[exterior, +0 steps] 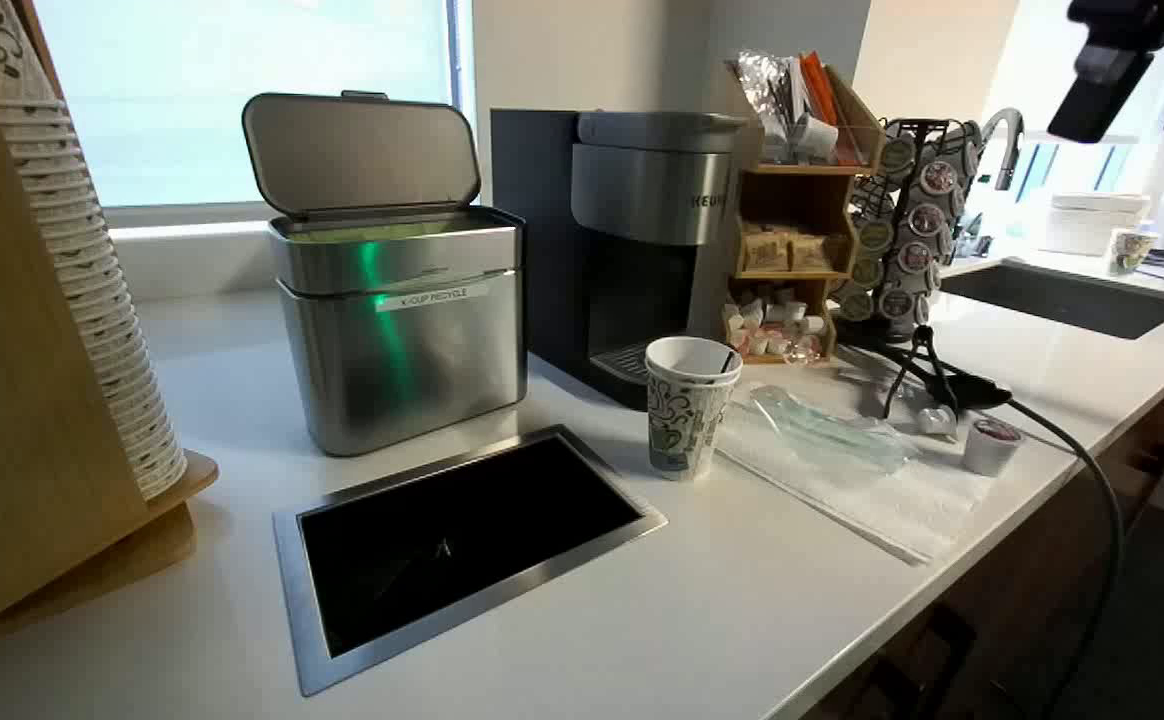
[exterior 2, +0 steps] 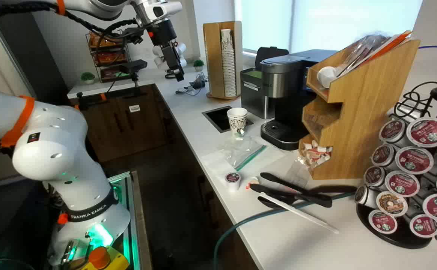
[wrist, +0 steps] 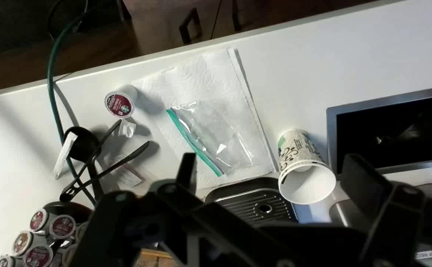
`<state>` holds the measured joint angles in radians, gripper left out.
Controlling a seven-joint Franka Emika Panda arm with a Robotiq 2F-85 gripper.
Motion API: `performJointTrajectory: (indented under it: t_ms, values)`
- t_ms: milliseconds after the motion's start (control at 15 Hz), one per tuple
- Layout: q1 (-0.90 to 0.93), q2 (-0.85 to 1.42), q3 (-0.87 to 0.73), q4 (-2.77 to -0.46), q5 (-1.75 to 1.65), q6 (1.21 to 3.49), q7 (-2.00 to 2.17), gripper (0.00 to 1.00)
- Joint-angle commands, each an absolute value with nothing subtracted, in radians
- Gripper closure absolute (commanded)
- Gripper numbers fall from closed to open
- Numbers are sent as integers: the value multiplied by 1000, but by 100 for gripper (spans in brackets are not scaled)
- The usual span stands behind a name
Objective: Close the bin
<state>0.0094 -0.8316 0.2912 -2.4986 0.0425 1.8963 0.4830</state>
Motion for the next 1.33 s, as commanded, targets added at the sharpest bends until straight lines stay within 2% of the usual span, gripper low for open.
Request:
performJointTrajectory:
  t_ms: [0,333,867,1067,1200,1267]
  values:
    - [11,-830,289,-2496,40,1893,484,0]
    - [11,-830,289,-2496,40,1893,484,0]
    - [-17,-579,354,-2394,-2,2391,479,0]
    - [0,-438,338,-2293,-39,2468,388,0]
    - [-25,-382,343,-2218,-102,2433,393,0]
    - [7,-455,324,-2302,-74,2456,417,0]
